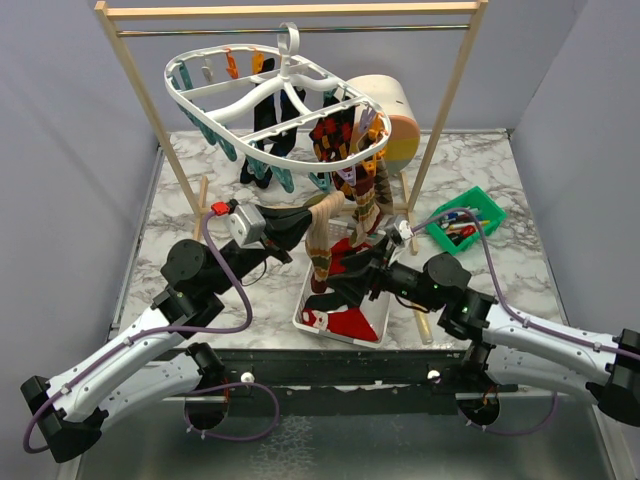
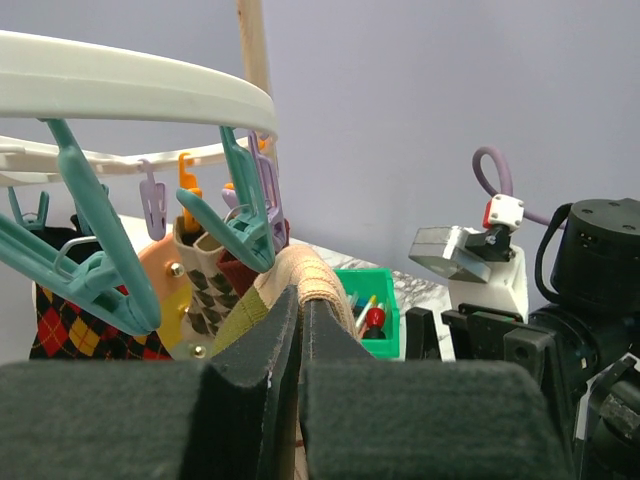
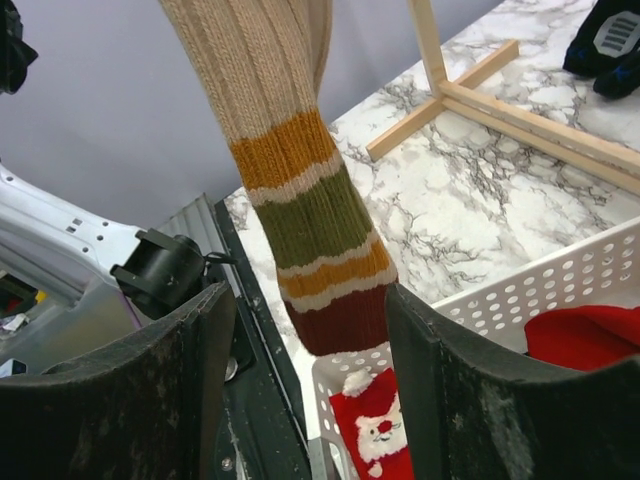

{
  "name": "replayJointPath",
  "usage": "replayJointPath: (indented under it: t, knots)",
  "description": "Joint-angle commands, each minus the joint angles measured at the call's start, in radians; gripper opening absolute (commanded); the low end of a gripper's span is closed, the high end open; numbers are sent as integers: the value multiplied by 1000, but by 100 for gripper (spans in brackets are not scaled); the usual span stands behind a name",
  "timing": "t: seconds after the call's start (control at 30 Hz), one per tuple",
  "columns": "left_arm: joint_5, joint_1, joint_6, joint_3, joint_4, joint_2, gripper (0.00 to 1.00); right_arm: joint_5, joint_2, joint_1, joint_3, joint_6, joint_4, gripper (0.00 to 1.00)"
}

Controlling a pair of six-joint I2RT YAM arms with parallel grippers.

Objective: Clip the socks to the hanger
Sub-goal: Pick up the sock from the bin.

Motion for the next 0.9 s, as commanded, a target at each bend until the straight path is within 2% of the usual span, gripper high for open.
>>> replayJointPath:
  t: [0.0, 0.23, 0.4, 0.53, 0.73, 0.87]
  knots:
    - [-5, -4, -7, 33, -8, -4, 0, -19, 27, 8, 33, 19, -19, 65]
    - [-2, -4, -12, 42, -9, -3, 0, -25, 70, 8, 48, 31, -6, 65]
    - [-2, -3, -13, 41, -9, -8, 0, -16, 82, 7, 53, 35, -21, 59]
    - [1, -3, -15, 41, -9, -4, 0, -22, 91, 8, 59, 31, -25, 40]
    - [5, -3, -18, 44, -9, -4, 0, -24, 109, 8, 74, 36, -34, 27]
    - [-5, -3, -8, 30, -12, -8, 0, -29, 86, 8, 82, 43, -69, 8]
